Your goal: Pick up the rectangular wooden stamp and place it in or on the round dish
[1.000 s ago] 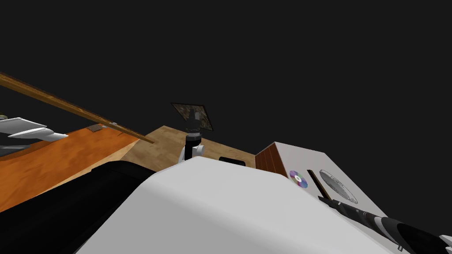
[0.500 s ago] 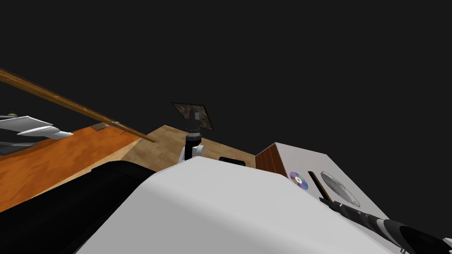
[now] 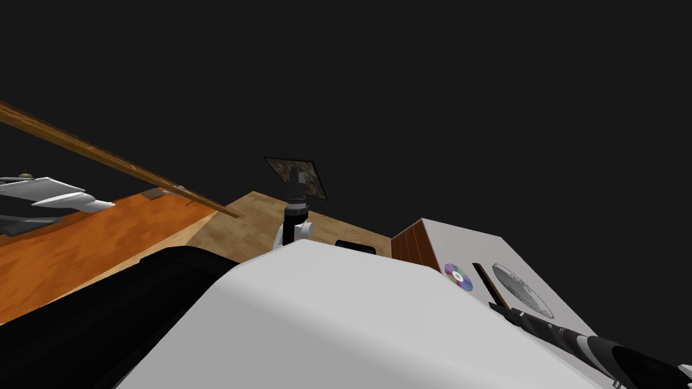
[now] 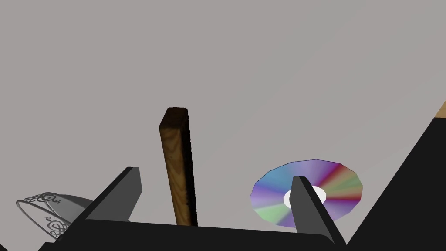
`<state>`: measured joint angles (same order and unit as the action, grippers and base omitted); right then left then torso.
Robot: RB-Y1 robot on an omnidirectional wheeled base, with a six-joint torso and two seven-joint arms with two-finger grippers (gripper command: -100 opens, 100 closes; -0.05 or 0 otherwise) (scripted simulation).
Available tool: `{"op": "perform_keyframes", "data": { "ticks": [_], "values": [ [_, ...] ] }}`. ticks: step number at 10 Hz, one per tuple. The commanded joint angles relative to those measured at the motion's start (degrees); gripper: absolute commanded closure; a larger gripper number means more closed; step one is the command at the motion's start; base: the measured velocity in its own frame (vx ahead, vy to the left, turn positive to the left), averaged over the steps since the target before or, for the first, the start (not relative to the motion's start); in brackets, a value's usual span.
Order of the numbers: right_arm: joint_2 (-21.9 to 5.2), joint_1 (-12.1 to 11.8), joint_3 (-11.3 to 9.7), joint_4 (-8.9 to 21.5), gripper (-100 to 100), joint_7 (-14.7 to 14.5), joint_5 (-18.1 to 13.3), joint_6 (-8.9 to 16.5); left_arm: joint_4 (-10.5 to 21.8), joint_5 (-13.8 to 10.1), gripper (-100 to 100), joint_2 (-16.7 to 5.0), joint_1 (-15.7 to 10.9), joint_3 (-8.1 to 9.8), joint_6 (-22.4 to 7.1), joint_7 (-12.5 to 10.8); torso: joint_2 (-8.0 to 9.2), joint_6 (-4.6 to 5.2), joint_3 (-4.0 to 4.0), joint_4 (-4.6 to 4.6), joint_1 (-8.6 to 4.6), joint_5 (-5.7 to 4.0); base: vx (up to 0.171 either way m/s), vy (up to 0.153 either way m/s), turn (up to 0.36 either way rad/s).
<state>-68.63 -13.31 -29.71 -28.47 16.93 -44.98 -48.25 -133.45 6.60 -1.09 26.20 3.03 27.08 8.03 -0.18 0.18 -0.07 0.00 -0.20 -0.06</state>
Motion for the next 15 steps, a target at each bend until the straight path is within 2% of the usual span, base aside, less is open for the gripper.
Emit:
{"op": "perform_keyframes", "data": {
  "ticks": [1,3,4,5,8,15],
  "values": [
    [0.0,0.0,0.0,0.0,-100,0.0,0.0,0.0,0.0,0.0,0,0.0,0.0,0.0,0.0,0.0,0.0,0.0,0.0,0.0,0.0,0.0,-0.001,-0.006,-0.005],
    [0.2,0.0,-0.3,0.4,-100,-0.1,-0.3,-0.1,0.0,0.0,0,0.0,0.0,0.01,0.0,0.0,-0.12,-0.01,-0.06,-0.02,-0.28,-0.04,0.034,-0.077,0.006],
    [0.2,0.0,-0.3,0.5,0,-0.2,-0.3,-0.1,0.0,0.0,0,0.0,0.0,0.0,0.0,0.0,-0.11,-0.02,-0.06,-0.03,-0.24,-0.07,0.003,-0.009,0.001],
    [1.4,0.1,-0.4,1.3,-100,0.5,0.0,1.0,0.0,0.0,0,0.0,0.0,0.0,0.0,0.0,-0.05,-0.01,-0.03,-0.01,-0.08,-0.03,-0.043,0.002,0.153],
    [2.6,0.2,-0.5,2.2,-100,1.1,0.3,2.0,0.0,0.0,0,0.0,0.0,0.0,0.0,0.0,0.04,-0.02,0.02,0.01,0.12,0.02,-0.013,0.03,0.066],
    [2.6,0.2,-0.5,2.2,-100,1.1,0.3,2.0,0.0,0.0,0,0.0,0.0,0.0,0.0,0.0,0.02,0.0,0.01,0.01,-0.02,0.0,-0.007,0.001,0.0]
  ]
}}
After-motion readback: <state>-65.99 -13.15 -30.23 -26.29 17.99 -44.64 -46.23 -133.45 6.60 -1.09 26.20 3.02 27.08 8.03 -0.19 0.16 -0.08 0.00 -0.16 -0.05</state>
